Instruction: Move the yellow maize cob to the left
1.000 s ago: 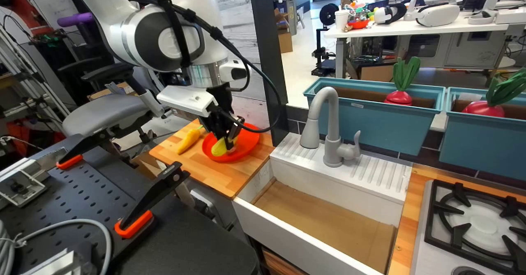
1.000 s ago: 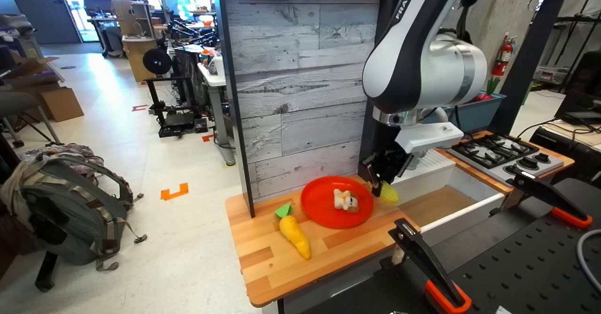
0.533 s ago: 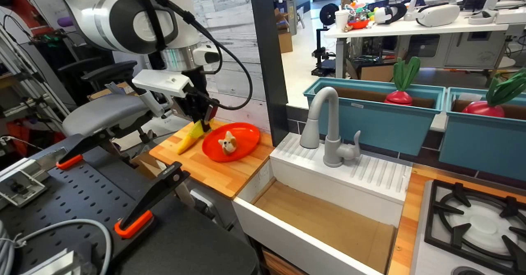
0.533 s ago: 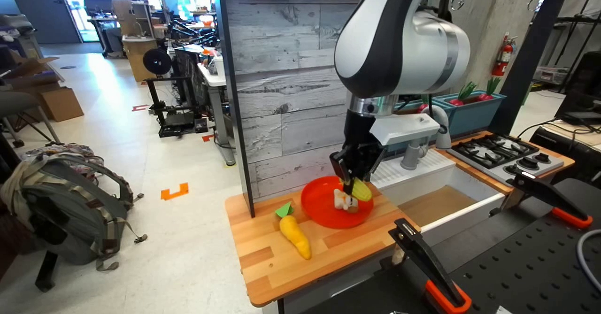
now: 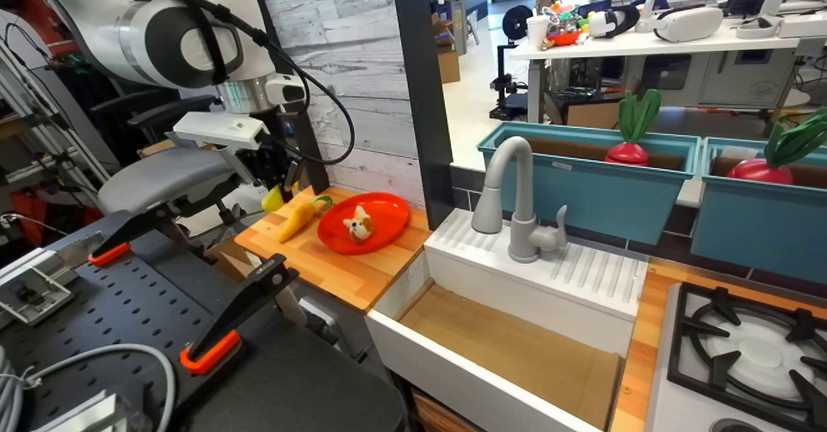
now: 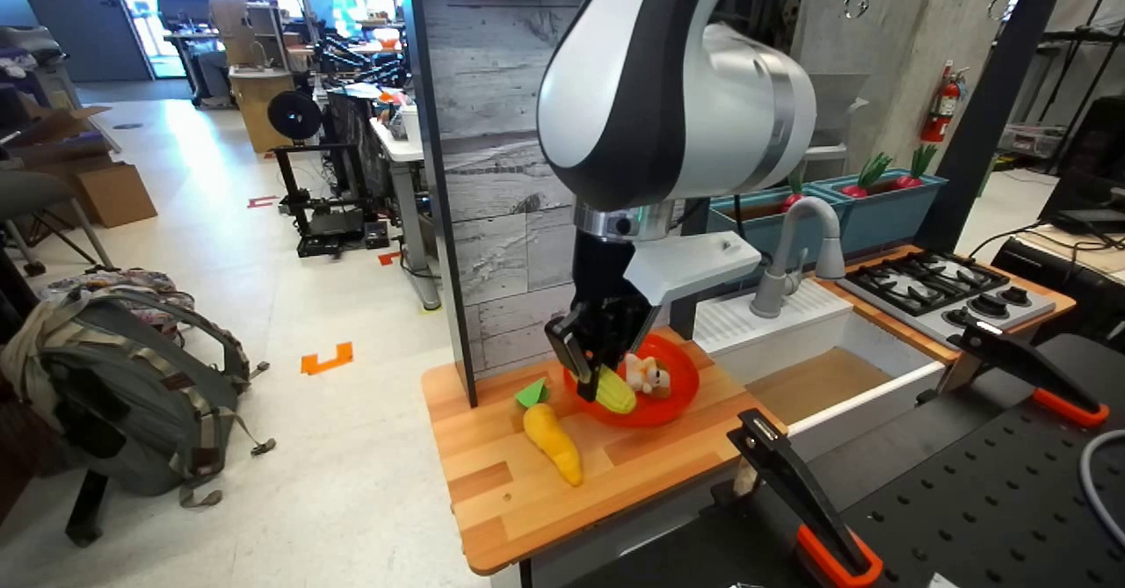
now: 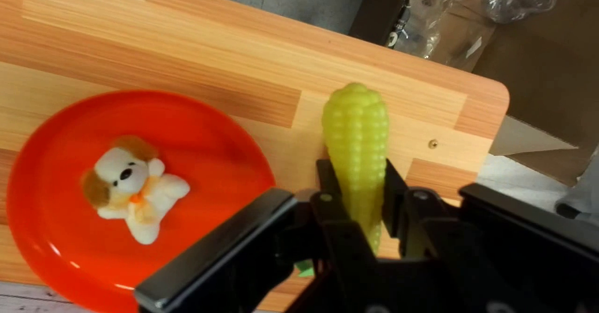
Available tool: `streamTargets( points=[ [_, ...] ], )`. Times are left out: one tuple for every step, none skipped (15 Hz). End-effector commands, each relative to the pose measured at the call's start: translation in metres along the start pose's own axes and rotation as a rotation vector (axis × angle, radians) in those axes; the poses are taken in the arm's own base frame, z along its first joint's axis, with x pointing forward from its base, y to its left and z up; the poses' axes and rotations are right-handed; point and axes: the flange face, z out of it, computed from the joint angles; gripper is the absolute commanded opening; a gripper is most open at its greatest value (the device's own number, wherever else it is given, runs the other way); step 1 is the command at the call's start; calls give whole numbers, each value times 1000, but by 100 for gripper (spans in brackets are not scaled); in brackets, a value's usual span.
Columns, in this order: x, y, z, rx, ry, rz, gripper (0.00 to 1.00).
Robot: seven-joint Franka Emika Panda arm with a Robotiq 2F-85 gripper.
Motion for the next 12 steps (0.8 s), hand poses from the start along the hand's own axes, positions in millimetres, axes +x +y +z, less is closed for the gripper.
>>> streamTargets(
  points=[
    [14, -15, 14, -9, -28, -42, 6],
    [16, -18, 18, -9, -32, -47, 6],
    [18, -19, 23, -9, -38, -51, 6],
    [21, -17, 28, -14, -43, -50, 6],
    [23, -15, 31, -14, -52, -47, 6],
    [25, -12, 35, -15, -59, -42, 6],
    [26, -8, 39, -16, -68, -35, 6],
    [28, -4, 42, -18, -73, -29, 6],
    [29, -1, 45, -20, -79, -23, 6],
    [31, 2, 48, -22, -82, -19, 6],
    [33, 6, 50, -26, -85, -14, 6],
    [35, 8, 53, -28, -84, -11, 6]
  ],
)
